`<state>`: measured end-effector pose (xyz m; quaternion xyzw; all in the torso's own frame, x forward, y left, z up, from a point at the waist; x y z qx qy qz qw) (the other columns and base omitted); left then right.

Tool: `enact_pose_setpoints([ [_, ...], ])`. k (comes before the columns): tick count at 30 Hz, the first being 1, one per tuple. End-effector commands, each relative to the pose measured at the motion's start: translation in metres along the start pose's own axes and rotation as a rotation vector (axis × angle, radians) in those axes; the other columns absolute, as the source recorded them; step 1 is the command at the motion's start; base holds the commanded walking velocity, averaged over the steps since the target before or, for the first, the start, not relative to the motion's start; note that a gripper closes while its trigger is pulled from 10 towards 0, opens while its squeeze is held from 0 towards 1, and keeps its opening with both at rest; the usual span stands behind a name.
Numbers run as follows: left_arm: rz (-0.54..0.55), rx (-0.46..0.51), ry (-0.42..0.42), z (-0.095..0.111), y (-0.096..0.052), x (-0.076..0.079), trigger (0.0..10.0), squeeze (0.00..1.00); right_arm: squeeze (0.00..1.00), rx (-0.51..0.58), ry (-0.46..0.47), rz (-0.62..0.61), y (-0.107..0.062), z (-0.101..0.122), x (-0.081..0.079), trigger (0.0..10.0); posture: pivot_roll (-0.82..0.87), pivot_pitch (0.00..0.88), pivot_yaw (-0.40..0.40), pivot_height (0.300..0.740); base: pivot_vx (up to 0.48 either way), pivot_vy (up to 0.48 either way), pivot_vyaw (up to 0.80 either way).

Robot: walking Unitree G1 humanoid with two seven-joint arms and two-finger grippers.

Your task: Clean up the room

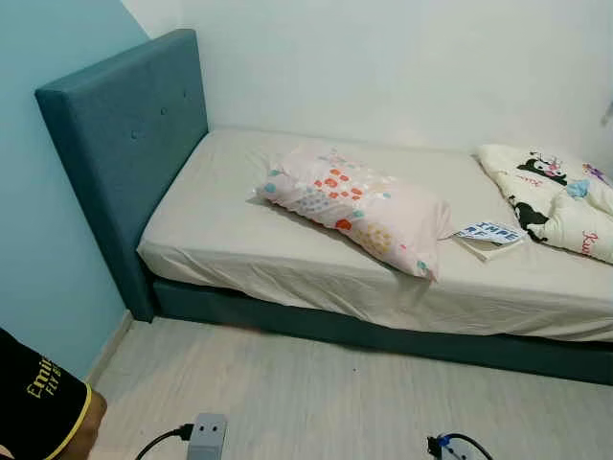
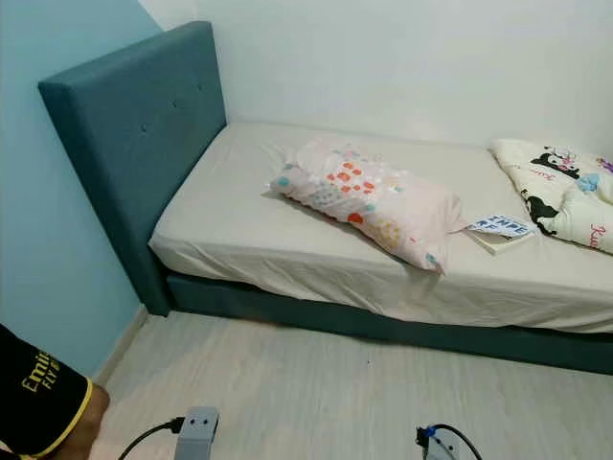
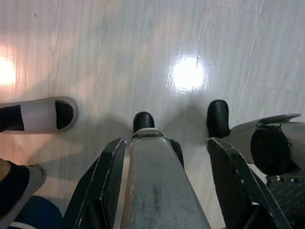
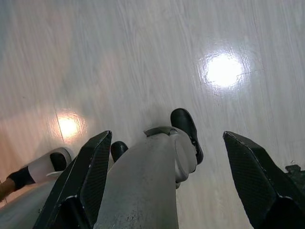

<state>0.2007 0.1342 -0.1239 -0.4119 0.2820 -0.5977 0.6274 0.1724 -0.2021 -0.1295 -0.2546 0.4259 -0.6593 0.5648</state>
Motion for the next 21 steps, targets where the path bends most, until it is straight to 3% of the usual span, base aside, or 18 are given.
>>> enact_pose_setpoints([
  [1, -0.007, -0.023, 0.048, -0.008, -0.001, 0.001, 10.0, 0.00, 0.00, -0.034, -0.046, -0.015, -0.001, -0.009, 0.001, 10.0, 0.02, 0.000, -0.038, 0.740, 0.000, 0.000, 0.00],
  [7, -0.015, -0.069, 0.132, -0.026, -0.003, 0.003, 10.0, 0.00, 0.00, -0.080, -0.081, -0.031, -0.003, -0.021, 0.003, 10.0, 0.02, 0.000, -0.039, 0.740, 0.000, 0.000, 0.00],
  [9, -0.017, -0.084, 0.171, -0.032, -0.004, 0.004, 10.0, 0.00, 0.00, -0.095, -0.088, -0.036, -0.004, -0.025, 0.006, 10.0, 0.02, 0.000, -0.039, 0.740, 0.000, 0.000, -0.77],
  [18, 0.003, -0.074, 0.166, -0.033, -0.004, 0.001, 10.0, 0.00, 0.00, -0.092, -0.085, -0.046, -0.006, -0.026, 0.015, 10.0, 0.02, 0.000, -0.041, 0.740, 0.000, 0.000, -0.60],
  [21, 0.012, -0.060, 0.161, -0.031, -0.004, 0.001, 10.0, 0.00, 0.00, -0.098, -0.090, -0.055, -0.010, -0.032, 0.025, 10.0, 0.02, 0.000, -0.042, 0.740, 0.000, 0.000, 0.00],
])
Point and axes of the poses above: a point about 5 cm out from each wrist's last joint towards the gripper, its own y axis pointing out of the wrist towards the gripper, its own z axis along the axis of the wrist's last joint, x = y × z, the point moved 4 cm from there along y, pointing out of the wrist towards the gripper, and after that the axes turned 10 degrees about -y, right-handed, at the moved point
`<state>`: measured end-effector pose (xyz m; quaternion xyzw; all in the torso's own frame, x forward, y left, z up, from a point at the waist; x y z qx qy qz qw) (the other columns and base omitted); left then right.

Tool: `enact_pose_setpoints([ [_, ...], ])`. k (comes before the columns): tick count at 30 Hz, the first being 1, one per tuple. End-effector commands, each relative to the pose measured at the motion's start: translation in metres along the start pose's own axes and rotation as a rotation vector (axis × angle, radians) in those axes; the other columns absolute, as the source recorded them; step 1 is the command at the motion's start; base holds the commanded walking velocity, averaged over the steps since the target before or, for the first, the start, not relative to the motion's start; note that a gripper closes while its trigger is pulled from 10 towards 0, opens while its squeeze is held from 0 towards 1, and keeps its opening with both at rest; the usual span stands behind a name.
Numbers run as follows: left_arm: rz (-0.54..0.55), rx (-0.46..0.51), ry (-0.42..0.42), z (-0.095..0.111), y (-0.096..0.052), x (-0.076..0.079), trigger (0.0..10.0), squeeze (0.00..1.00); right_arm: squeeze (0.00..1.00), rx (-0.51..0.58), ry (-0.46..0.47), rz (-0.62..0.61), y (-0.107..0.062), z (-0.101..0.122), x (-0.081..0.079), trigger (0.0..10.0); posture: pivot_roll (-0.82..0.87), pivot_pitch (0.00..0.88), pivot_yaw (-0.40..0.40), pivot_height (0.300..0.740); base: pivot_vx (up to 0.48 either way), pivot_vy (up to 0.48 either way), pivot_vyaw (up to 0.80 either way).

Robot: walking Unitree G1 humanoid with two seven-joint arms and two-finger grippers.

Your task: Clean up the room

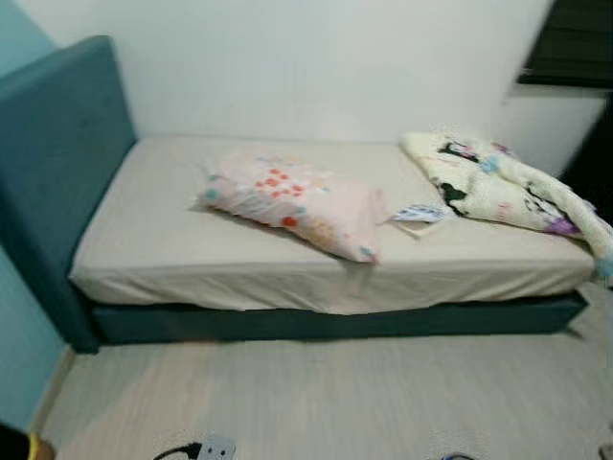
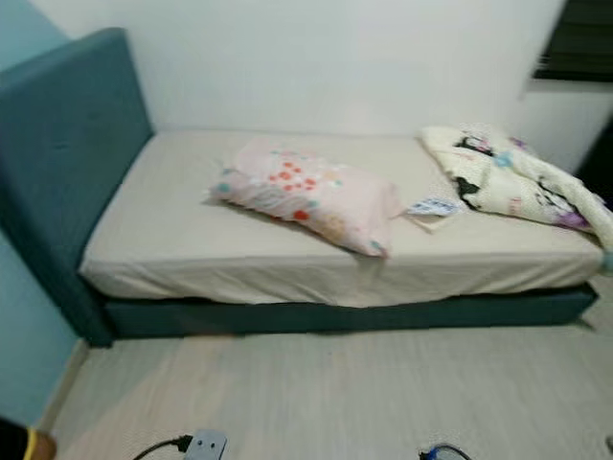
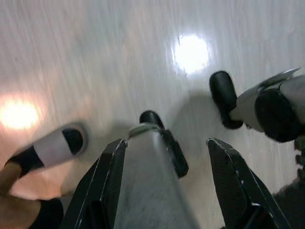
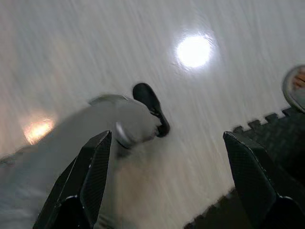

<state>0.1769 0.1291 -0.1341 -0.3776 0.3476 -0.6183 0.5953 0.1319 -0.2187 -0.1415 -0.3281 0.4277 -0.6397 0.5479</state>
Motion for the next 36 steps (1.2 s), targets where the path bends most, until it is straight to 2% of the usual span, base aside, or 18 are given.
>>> enact_pose_setpoints([
  [1, 0.009, -0.009, 0.003, -0.005, 0.000, 0.001, 10.0, 0.00, 0.00, 0.009, 0.003, 0.003, -0.001, 0.000, 0.002, 10.0, 0.02, 0.000, -0.042, 0.740, 0.000, 0.000, 0.00],
  [7, -0.013, -0.015, -0.012, -0.005, 0.000, 0.003, 10.0, 0.00, 0.00, 0.014, -0.003, 0.007, -0.001, -0.001, 0.002, 10.0, 0.01, 0.000, -0.041, 0.740, 0.000, 0.000, 0.00],
  [12, -0.028, -0.008, -0.029, -0.003, 0.000, 0.006, 10.0, 0.00, 0.00, 0.007, -0.028, 0.010, 0.001, 0.000, -0.008, 10.0, 0.00, 0.000, -0.044, 0.740, 0.341, 0.000, 0.00],
  [15, -0.039, -0.002, -0.020, -0.001, 0.000, 0.008, 10.0, 0.00, 0.00, 0.009, -0.030, 0.011, 0.003, 0.004, -0.017, 10.0, 0.00, 0.000, -0.044, 0.740, 0.462, 0.000, -0.77],
  [20, -0.042, -0.002, -0.018, -0.001, 0.000, 0.009, 10.0, 0.00, 0.00, 0.012, -0.031, 0.007, 0.004, 0.006, -0.020, 10.0, 0.00, 0.000, -0.045, 0.740, 0.477, 0.000, -0.77],
  [27, -0.049, 0.012, -0.038, -0.001, 0.000, 0.010, 10.0, 0.00, 0.00, 0.021, -0.035, 0.015, 0.005, 0.009, -0.027, 10.0, 0.00, 0.002, -0.045, 0.740, 0.472, 0.000, 0.00],
  [36, -0.053, 0.016, -0.042, -0.002, -0.001, 0.010, 10.0, 0.00, 0.00, 0.024, -0.050, 0.020, 0.005, 0.010, -0.026, 10.0, 0.00, 0.005, -0.045, 0.740, 0.472, 0.000, 0.00],
])
Point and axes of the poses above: a point about 5 cm out from each wrist's last joint towards the gripper, its own y axis pointing out of the wrist towards the gripper, its own z axis along the axis of the wrist's last joint, x = y × z, the point moved 4 cm from there along y, pointing out of the wrist towards the gripper, and after that the axes turned 10 degrees about -y, right-handed, at the moved point
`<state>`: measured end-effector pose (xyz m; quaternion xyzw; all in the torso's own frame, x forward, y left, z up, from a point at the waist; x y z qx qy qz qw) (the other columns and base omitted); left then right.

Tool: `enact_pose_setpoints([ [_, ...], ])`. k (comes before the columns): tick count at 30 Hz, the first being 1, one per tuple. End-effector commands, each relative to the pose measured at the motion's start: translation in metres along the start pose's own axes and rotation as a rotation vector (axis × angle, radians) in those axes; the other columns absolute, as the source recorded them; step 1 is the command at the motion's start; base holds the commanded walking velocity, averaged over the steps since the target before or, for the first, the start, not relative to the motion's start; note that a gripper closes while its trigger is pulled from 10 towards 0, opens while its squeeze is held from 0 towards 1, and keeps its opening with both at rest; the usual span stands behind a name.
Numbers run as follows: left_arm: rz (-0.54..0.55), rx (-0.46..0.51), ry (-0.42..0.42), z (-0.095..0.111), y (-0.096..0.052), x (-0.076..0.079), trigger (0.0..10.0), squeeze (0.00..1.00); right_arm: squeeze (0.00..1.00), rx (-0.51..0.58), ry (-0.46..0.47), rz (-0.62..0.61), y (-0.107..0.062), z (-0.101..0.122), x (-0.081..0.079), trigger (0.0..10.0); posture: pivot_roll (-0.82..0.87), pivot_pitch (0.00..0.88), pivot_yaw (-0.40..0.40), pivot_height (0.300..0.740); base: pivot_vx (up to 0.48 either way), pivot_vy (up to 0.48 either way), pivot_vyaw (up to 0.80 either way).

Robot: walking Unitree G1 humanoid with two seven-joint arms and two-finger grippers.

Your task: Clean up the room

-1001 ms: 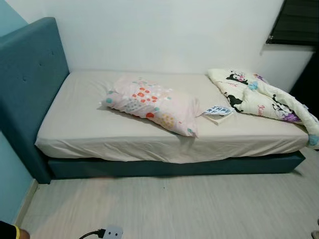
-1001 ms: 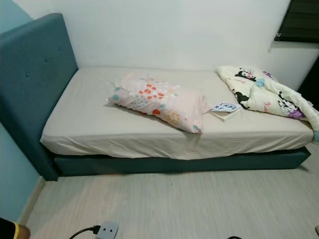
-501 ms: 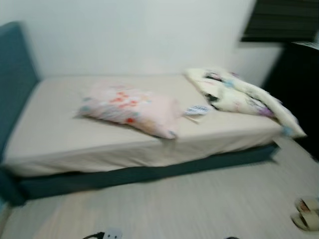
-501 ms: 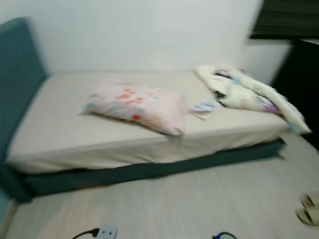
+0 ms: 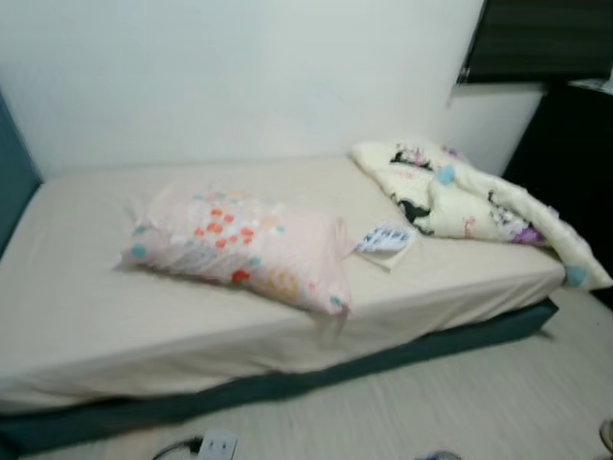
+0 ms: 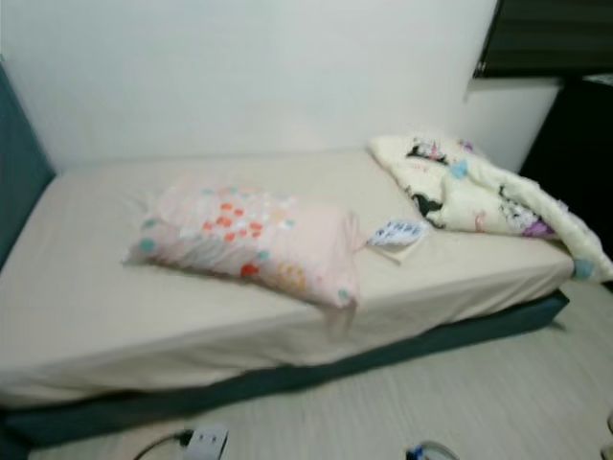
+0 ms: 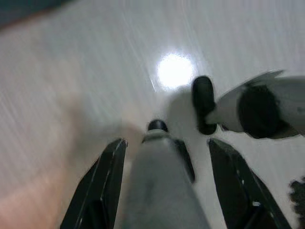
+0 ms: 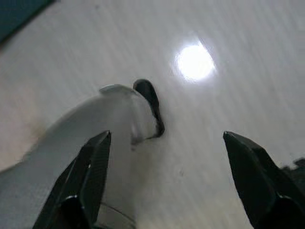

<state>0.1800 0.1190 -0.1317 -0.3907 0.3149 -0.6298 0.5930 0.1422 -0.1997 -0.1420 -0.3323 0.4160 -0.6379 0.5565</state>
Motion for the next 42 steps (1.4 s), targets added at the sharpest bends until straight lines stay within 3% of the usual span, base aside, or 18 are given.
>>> enact_pose_setpoints([
  [1, -0.003, -0.015, 0.003, -0.006, -0.001, 0.000, 10.0, 0.00, 0.00, 0.010, -0.023, 0.019, 0.001, 0.005, -0.006, 10.0, 0.00, 0.005, -0.045, 0.740, 0.472, 0.000, 0.00],
  [6, -0.001, -0.018, 0.008, -0.006, -0.001, -0.001, 10.0, 0.00, 0.00, 0.026, -0.050, 0.028, 0.001, 0.009, -0.002, 10.0, 0.00, 0.007, -0.045, 0.740, 0.472, 0.000, 0.00],
  [10, 0.003, -0.025, 0.013, -0.007, -0.001, -0.001, 10.0, 0.00, 0.00, 0.033, -0.124, 0.044, 0.000, 0.013, 0.001, 10.0, -0.01, 0.001, -0.044, 0.740, 0.472, 0.000, 0.80],
  [13, 0.006, -0.027, 0.013, -0.007, -0.001, -0.001, 10.0, 0.00, 0.00, 0.034, -0.120, 0.047, 0.000, 0.014, 0.001, 10.0, -0.01, 0.000, -0.045, 0.740, 0.465, 0.000, 0.80],
  [20, 0.027, -0.030, 0.008, -0.008, -0.001, -0.002, 10.0, 0.00, 0.00, 0.037, -0.191, 0.032, -0.002, 0.015, 0.015, 10.0, -0.02, 0.000, -0.046, 0.740, 0.391, 0.000, 0.51],
  [23, 0.033, -0.029, 0.005, -0.008, -0.001, -0.002, 10.0, 0.00, 0.00, 0.037, -0.193, 0.032, -0.002, 0.016, 0.016, 10.0, -0.02, 0.000, -0.046, 0.740, 0.000, 0.000, 0.00],
  [27, 0.041, -0.039, -0.004, -0.009, -0.001, -0.003, 10.0, 0.00, 0.00, 0.067, -0.286, 0.063, -0.002, 0.031, 0.016, 10.0, -0.02, 0.000, -0.044, 0.740, 0.000, 0.000, 0.14],
  [31, 0.042, -0.043, -0.002, -0.010, -0.001, -0.004, 10.0, 0.00, 0.00, 0.083, -0.316, 0.071, -0.002, 0.037, 0.015, 10.0, -0.03, 0.000, -0.044, 0.740, 0.000, 0.000, 0.71],
  [33, 0.043, -0.047, 0.001, -0.011, -0.001, -0.004, 10.0, 0.00, 0.00, 0.124, -0.353, 0.080, -0.001, 0.053, 0.012, 10.0, -0.03, 0.000, -0.042, 0.740, 0.000, 0.000, 0.77],
  [35, 0.043, -0.047, 0.001, -0.011, -0.001, -0.004, 10.0, 0.00, 0.00, 0.124, -0.353, 0.080, -0.001, 0.053, 0.012, 10.0, -0.03, 0.000, -0.042, 0.740, 0.000, 0.000, 0.77],
  [36, 0.043, -0.049, 0.003, -0.011, -0.001, -0.004, 10.0, 0.00, 0.00, 0.201, -0.387, 0.082, -0.003, 0.080, 0.010, 10.0, -0.03, 0.000, -0.041, 0.740, 0.000, 0.000, 0.76],
  [39, 0.043, -0.050, 0.004, -0.011, -0.001, -0.004, 10.0, 0.00, 0.00, 0.248, -0.401, 0.079, -0.004, 0.096, 0.009, 10.0, -0.03, 0.000, -0.039, 0.740, 0.000, 0.000, 0.76],
  [41, 0.030, -0.052, -0.005, -0.012, -0.001, -0.003, 10.0, 0.00, 0.00, 0.353, -0.464, 0.035, -0.010, 0.134, 0.007, 10.0, -0.03, 0.000, -0.039, 0.740, 0.000, 0.000, 0.78],
  [42, 0.030, -0.052, -0.005, -0.012, -0.001, -0.003, 10.0, 0.00, 0.00, 0.353, -0.464, 0.035, -0.010, 0.134, 0.007, 10.0, -0.03, 0.000, -0.039, 0.740, 0.000, 0.000, 0.79],
])
Point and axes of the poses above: a point about 5 cm out from each wrist's last joint towards the gripper, its own y axis pointing out of the wrist towards the gripper, its own z axis along the axis of the wrist's last joint, x = y × z, the point moved 4 cm from there along y, pointing out of the wrist towards the gripper, and after that the axes turned 10 degrees about -y, right-handed, at the moved point
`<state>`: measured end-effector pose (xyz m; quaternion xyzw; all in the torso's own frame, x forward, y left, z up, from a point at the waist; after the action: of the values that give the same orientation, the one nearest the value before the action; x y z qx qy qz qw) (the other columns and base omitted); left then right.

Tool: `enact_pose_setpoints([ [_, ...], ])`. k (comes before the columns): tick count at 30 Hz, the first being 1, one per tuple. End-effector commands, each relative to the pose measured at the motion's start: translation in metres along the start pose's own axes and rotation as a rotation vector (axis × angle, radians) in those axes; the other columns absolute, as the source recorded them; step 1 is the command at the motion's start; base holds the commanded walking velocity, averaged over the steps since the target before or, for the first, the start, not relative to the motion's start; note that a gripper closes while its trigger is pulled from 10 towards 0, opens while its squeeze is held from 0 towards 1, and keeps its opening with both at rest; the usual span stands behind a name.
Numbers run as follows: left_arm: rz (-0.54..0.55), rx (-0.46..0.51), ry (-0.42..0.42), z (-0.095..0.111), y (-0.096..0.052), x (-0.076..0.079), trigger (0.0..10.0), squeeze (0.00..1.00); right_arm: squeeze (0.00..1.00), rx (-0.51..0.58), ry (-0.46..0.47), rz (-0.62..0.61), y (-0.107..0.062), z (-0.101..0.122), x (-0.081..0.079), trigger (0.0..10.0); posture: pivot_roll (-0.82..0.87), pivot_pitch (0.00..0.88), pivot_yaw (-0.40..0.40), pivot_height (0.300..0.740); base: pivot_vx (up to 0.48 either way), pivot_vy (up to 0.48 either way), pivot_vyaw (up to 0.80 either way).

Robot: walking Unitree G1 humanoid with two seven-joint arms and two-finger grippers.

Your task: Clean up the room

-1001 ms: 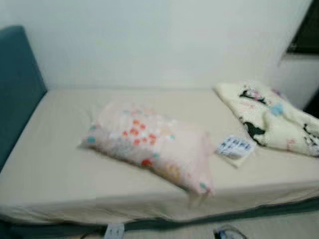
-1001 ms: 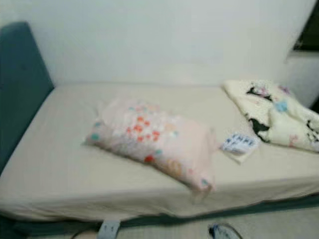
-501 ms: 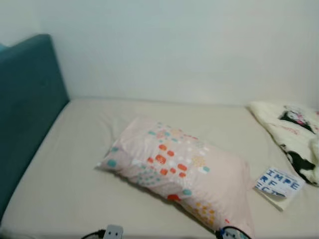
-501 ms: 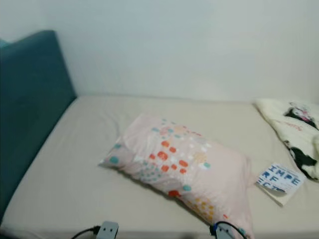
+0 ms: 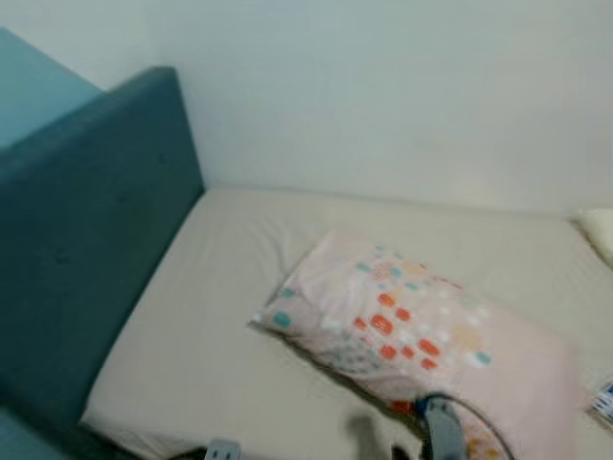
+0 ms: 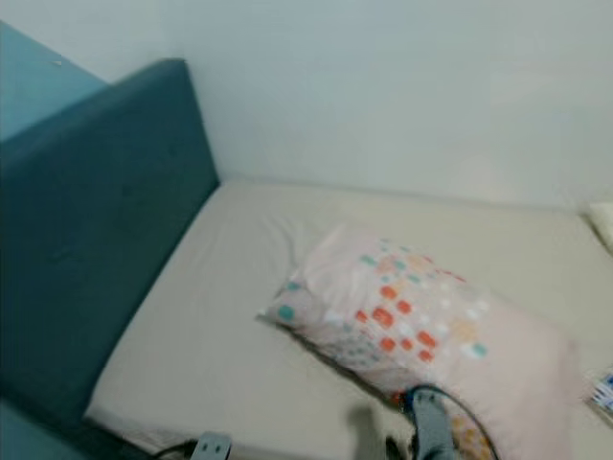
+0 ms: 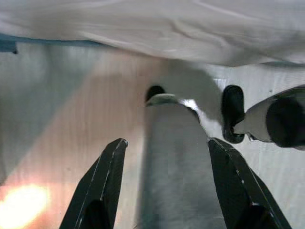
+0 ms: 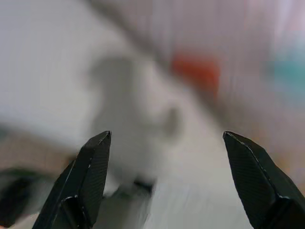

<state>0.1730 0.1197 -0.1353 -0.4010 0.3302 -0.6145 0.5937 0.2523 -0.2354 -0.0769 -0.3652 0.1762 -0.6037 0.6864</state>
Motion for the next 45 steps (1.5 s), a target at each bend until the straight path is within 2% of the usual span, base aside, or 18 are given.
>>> enact_pose_setpoints([
  [1, -0.003, -0.014, -0.006, -0.004, 0.000, -0.001, 10.0, 0.00, 0.00, 0.048, -0.061, -0.017, 0.004, 0.017, -0.001, 10.0, -0.03, 0.000, -0.038, 0.740, 0.000, -0.461, 0.00],
  [5, -0.007, -0.016, 0.011, -0.004, 0.000, -0.001, 10.0, 0.00, 0.00, 0.090, -0.149, -0.082, 0.006, 0.041, 0.010, 10.0, -0.03, 0.000, -0.038, 0.740, 0.000, -0.461, 0.00],
  [7, -0.007, -0.016, -0.003, -0.004, 0.000, -0.001, 10.0, 0.00, 0.00, 0.121, -0.331, -0.179, 0.007, 0.068, 0.024, 10.0, -0.03, 0.000, -0.035, 0.740, 0.000, -0.459, 0.00],
  [11, -0.006, -0.015, -0.029, -0.005, -0.001, -0.001, 10.0, 0.00, 0.00, 0.134, -0.445, -0.251, 0.007, 0.084, 0.033, 10.0, -0.03, 0.000, -0.037, 0.740, 0.000, -0.343, 0.00],
  [12, -0.006, -0.015, -0.029, -0.005, -0.001, -0.001, 10.0, 0.00, 0.00, 0.134, -0.445, -0.251, 0.007, 0.084, 0.033, 10.0, -0.03, 0.000, -0.037, 0.740, 0.000, 0.000, 0.00],
  [14, -0.011, -0.015, -0.038, -0.005, -0.001, 0.000, 10.0, 0.00, 0.00, 0.081, -0.537, -0.256, 0.009, 0.085, 0.033, 10.0, -0.03, 0.006, -0.040, 0.740, 0.000, 0.000, 0.00],
  [18, -0.014, -0.015, -0.039, -0.005, -0.001, 0.000, 10.0, 0.00, 0.00, 0.056, -0.556, -0.243, 0.010, 0.081, 0.029, 10.0, -0.02, 0.013, -0.041, 0.740, 0.000, 0.000, 0.00],
  [19, -0.015, -0.014, -0.041, -0.005, -0.001, 0.001, 10.0, 0.00, 0.36, 0.048, -0.558, -0.238, 0.010, 0.078, 0.028, 10.0, -0.02, 0.021, -0.042, 0.740, 0.000, 0.000, 0.00],
  [20, -0.016, -0.014, -0.043, -0.005, -0.001, 0.001, 10.0, 0.00, 1.00, 0.037, -0.561, -0.236, 0.010, 0.075, 0.027, 10.0, -0.02, 0.021, -0.042, 0.740, 0.000, 0.000, 0.00],
  [22, -0.014, -0.016, -0.048, -0.007, -0.001, 0.000, 10.0, 0.00, 1.00, 0.009, -0.509, -0.168, 0.013, 0.064, 0.013, 10.0, -0.02, 0.032, -0.041, 0.740, 0.000, 0.000, 0.00],
  [25, -0.013, -0.017, -0.048, -0.007, -0.001, 0.000, 10.0, 0.00, 1.00, 0.010, -0.489, -0.146, 0.014, 0.062, 0.008, 10.0, -0.02, 0.036, -0.042, 0.740, 0.000, 0.000, 0.00],
  [26, -0.008, -0.018, -0.049, -0.008, -0.001, -0.001, 10.0, 0.00, 0.97, 0.022, -0.434, -0.043, 0.016, 0.061, -0.011, 10.0, -0.01, 0.040, -0.044, 0.740, 0.000, 0.000, 0.00],
  [27, -0.008, -0.018, -0.049, -0.008, -0.001, -0.001, 10.0, 0.00, 0.97, 0.022, -0.434, -0.043, 0.016, 0.061, -0.011, 10.0, -0.01, 0.040, -0.044, 0.740, 0.000, 0.000, 0.00],
  [28, -0.007, -0.018, -0.049, -0.009, -0.001, -0.001, 10.0, 0.00, 0.30, 0.031, -0.429, -0.013, 0.017, 0.062, -0.017, 10.0, -0.01, 0.044, -0.047, 0.740, 0.000, 0.000, 0.00],
  [30, -0.006, -0.018, -0.050, -0.009, -0.001, -0.001, 10.0, 0.00, 0.30, 0.035, -0.432, 0.001, 0.017, 0.063, -0.021, 10.0, -0.01, 0.044, -0.047, 0.740, 0.000, 0.000, 0.00],
  [31, 0.002, -0.020, -0.060, -0.010, -0.001, -0.002, 10.0, 0.00, 0.00, 0.042, -0.433, 0.020, 0.018, 0.064, -0.025, 10.0, -0.01, 0.046, -0.048, 0.740, 0.000, 0.000, 0.00],
  [36, 0.018, -0.027, -0.039, -0.011, -0.001, -0.003, 10.0, 0.00, 0.00, 0.060, -0.442, 0.046, 0.018, 0.069, -0.030, 10.0, -0.01, 0.046, -0.048, 0.740, 0.000, 0.373, 0.00],
  [45, 0.025, -0.018, -0.019, -0.009, -0.001, -0.004, 10.0, 0.00, 0.00, 0.066, -0.515, -0.009, 0.017, 0.078, -0.015, 10.0, -0.02, 0.044, -0.046, 0.740, 0.000, 0.206, 0.00],
])
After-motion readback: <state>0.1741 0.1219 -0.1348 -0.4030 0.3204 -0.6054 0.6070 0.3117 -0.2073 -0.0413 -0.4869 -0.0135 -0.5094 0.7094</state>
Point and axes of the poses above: a point about 5 cm out from each wrist's last joint towards the gripper, its own y axis pointing out of the wrist towards the gripper, its own z axis along the axis of the wrist's last joint, x = y × z, the point moved 4 cm from there along y, pointing out of the wrist towards the gripper, and after that the axes turned 10 degrees about -y, right-handed, at the moved point
